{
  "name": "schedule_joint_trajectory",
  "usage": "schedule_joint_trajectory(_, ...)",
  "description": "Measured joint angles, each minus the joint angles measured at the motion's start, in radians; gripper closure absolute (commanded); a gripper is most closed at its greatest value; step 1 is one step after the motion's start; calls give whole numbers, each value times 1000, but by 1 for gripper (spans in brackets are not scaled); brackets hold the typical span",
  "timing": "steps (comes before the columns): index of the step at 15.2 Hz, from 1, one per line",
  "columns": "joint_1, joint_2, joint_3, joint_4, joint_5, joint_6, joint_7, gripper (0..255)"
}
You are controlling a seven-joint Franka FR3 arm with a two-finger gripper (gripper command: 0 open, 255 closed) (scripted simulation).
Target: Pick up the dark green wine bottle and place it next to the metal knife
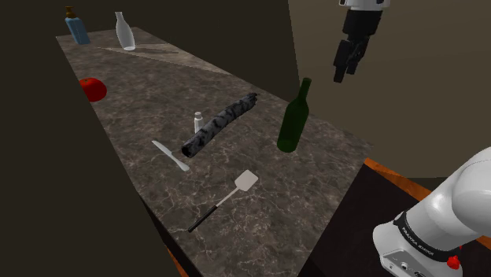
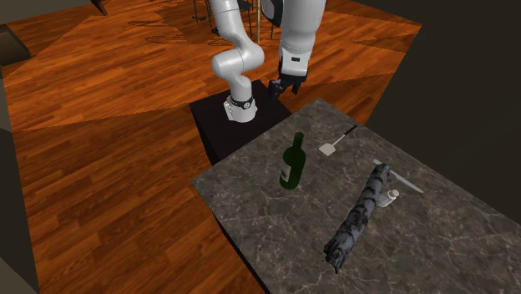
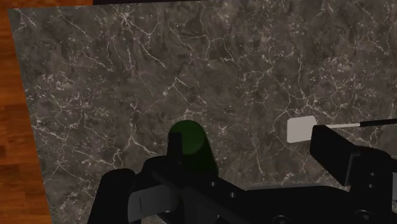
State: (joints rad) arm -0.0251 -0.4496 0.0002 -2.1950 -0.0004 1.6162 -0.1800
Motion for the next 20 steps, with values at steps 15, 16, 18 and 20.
schedule_joint_trajectory(15,-6,399,-10,232,-12,160,-25,0)
schedule_joint_trajectory(16,-7,401,-12,220,-13,175,-27,0)
schedule_joint_trajectory(18,-7,402,-12,192,-13,203,-28,0)
schedule_joint_trajectory(20,-6,401,-11,185,-13,210,-26,0)
